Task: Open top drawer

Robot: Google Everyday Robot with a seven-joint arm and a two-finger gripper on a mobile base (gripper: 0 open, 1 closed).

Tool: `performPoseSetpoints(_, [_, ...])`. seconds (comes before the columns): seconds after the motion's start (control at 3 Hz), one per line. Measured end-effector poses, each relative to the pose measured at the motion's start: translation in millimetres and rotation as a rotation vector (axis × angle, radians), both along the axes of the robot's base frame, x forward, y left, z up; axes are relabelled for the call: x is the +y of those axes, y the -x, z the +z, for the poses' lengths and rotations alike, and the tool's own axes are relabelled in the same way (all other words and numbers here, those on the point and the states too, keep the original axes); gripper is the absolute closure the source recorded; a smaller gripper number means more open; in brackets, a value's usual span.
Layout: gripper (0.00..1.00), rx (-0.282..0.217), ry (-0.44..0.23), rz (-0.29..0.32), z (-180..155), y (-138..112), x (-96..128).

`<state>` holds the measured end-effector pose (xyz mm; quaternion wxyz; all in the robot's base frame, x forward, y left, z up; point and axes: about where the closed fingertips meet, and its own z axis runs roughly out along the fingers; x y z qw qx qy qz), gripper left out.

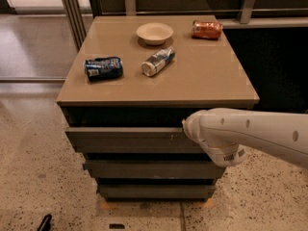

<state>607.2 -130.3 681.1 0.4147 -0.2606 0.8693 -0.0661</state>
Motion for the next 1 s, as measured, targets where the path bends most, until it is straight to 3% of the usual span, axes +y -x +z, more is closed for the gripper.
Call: performPoseSetpoints(1.0, [1.00,0.019,0.004,0.015,1.6,4.2,-2.0])
